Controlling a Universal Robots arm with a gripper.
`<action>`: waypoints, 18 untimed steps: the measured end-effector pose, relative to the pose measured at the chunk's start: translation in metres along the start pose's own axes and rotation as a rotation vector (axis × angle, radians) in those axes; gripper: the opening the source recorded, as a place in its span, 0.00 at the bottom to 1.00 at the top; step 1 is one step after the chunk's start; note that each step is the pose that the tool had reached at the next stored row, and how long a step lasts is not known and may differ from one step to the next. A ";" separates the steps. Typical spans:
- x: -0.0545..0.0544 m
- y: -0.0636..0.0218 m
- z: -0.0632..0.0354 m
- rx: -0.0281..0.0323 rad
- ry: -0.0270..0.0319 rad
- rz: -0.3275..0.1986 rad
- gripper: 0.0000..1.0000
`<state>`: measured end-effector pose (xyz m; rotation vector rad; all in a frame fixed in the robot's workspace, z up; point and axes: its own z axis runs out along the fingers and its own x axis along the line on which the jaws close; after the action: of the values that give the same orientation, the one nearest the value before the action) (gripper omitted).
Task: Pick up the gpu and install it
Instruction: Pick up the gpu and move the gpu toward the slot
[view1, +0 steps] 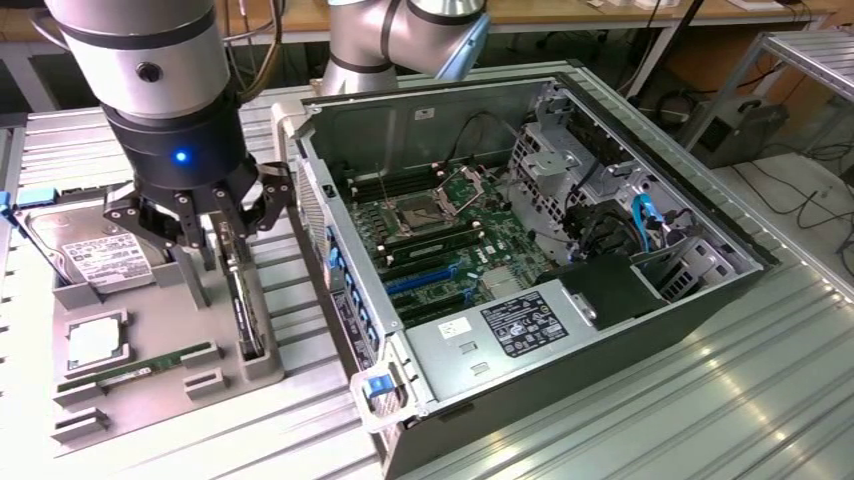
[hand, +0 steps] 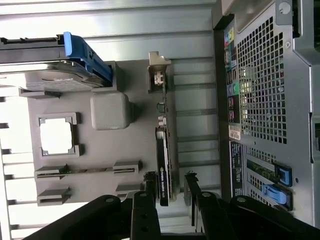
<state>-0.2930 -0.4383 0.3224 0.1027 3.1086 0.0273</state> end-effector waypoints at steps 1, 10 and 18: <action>0.000 0.0003 0.0017 0.0000 -0.0001 0.000 0.36; 0.004 0.0035 0.0255 0.0000 -0.0008 0.000 0.36; 0.005 0.0090 0.0441 0.0000 -0.0009 0.000 0.36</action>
<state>-0.2959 -0.4282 0.2784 0.1025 3.1077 0.0271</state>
